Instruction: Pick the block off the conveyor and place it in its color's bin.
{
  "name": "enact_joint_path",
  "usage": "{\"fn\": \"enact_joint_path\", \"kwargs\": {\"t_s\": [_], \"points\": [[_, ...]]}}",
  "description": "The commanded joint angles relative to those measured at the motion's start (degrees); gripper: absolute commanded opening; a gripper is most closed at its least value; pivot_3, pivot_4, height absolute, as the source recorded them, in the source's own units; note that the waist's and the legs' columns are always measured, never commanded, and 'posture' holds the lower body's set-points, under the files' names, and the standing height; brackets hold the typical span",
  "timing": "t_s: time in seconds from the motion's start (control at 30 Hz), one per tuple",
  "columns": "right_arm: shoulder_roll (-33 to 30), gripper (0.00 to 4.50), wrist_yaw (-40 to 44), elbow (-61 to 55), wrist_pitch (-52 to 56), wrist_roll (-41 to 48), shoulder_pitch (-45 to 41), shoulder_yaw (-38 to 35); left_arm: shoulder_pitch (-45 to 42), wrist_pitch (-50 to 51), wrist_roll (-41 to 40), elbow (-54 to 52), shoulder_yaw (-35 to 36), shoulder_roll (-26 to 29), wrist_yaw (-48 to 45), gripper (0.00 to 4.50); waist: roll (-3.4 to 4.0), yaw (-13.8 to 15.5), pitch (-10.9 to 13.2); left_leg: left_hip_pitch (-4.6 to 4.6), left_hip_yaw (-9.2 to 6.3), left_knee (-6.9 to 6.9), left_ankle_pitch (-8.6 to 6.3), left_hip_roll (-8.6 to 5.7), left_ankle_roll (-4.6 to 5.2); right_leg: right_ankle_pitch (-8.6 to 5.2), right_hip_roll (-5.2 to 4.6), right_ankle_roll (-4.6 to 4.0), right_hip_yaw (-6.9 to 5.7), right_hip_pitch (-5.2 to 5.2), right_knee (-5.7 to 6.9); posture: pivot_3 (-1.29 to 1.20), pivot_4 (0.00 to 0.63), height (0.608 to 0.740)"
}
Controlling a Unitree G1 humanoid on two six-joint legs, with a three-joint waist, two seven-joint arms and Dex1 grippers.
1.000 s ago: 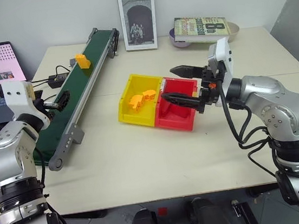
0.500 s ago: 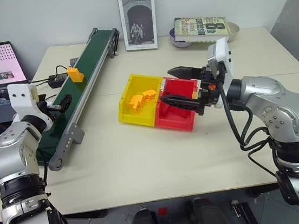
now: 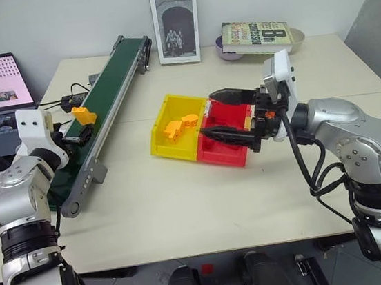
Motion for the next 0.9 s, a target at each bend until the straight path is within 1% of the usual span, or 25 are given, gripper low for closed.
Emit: {"fn": "enact_joint_path", "kwargs": {"t_s": [0.03, 0.1, 0.17, 0.2, 0.3, 0.47, 0.6, 0.8, 0.9], "points": [[-0.67, 4.50, -0.40, -2.07, 0.02, 1.54, -0.41, -1.36, -0.35, -0.55, 0.48, -0.26, -0.28, 1.17, -0.26, 4.41, 0.00, 0.00, 0.00, 0.00, 0.00, 0.00, 0.00, 0.00, 0.00, 0.00, 0.00, 0.00, 0.00, 0.00, 0.00, 0.00, 0.150, 0.740], [-0.79, 4.50, -0.51, -2.06, 0.07, 1.77, -0.42, -1.30, -0.11, -0.07, 0.78, -0.14, -0.60, 1.23, -0.13, 4.41, 0.00, 0.00, 0.00, 0.00, 0.00, 0.00, 0.00, 0.00, 0.00, 0.00, 0.00, 0.00, 0.00, 0.00, 0.00, 0.00, 0.150, 0.740], [-0.91, 4.50, -0.62, -2.15, 0.20, 2.05, -0.44, -1.25, 0.68, 1.48, 0.23, -0.60, -0.02, 1.32, 0.13, 4.04, 0.00, 0.00, 0.00, 0.00, 0.00, 0.00, 0.00, 0.00, 0.00, 0.00, 0.00, 0.00, 0.00, 0.00, 0.00, 0.00, 0.150, 0.740], [-1.04, 4.50, -0.61, -2.10, 0.22, 2.19, -0.49, -1.27, 1.32, 2.16, -0.08, -1.24, 0.33, 1.43, 0.16, 3.98, 0.00, -0.01, 0.00, 0.00, 0.00, 0.00, 0.00, 0.00, 0.00, 0.00, 0.00, 0.00, 0.00, 0.00, 0.00, 0.00, 0.150, 0.740], [-1.31, 4.50, -0.75, -1.97, 0.23, 2.54, -0.58, -1.35, 3.21, 3.84, -0.40, -3.49, 1.03, 1.97, 0.51, 3.33, 0.00, -0.04, 0.00, -0.01, 0.01, -0.01, 0.00, 0.01, 0.00, 0.00, -0.01, 0.00, 0.00, -0.02, 0.00, 0.00, 0.150, 0.740], [-1.54, 4.50, -0.66, -1.47, -0.07, 2.57, -0.72, -1.49, 7.92, 9.31, -2.34, -12.46, 3.06, 2.64, 1.25, 2.33, 0.00, -0.07, 0.00, 0.01, 0.01, -0.02, 0.00, 0.06, 0.00, 0.00, -0.14, 0.00, 0.02, -0.03, 0.01, 0.00, 0.150, 0.740], [-1.34, 4.50, -0.70, -1.22, -0.32, 2.47, -0.73, -1.38, 9.73, 12.78, -3.24, -17.31, 4.27, 2.91, 2.39, 1.51, 0.00, -0.05, 0.00, 0.00, -0.01, -0.01, 0.00, 0.08, 0.00, 0.00, -0.16, -0.01, 0.00, -0.03, 0.01, 0.00, 0.150, 0.740], [-0.97, 4.50, -1.45, -1.00, -0.44, 2.43, -0.37, -1.88, 10.01, 16.65, -4.13, -22.22, 5.06, 2.71, 3.48, 1.52, 0.00, -0.03, 0.00, 0.00, 0.01, -0.01, 0.00, 0.05, 0.00, 0.00, -0.15, -0.01, 0.02, -0.02, -0.01, 0.00, 0.150, 0.740], [-0.54, 4.50, -3.18, -1.70, -0.19, 2.29, 0.45, -2.25, 7.22, 17.02, -4.78, -23.32, 2.56, 0.93, 3.67, 1.52, 0.00, 0.00, 0.00, 0.00, 0.01, -0.01, 0.00, 0.04, 0.00, 0.00, -0.15, -0.01, 0.02, -0.02, -0.02, 0.00, 0.150, 0.740]]}}
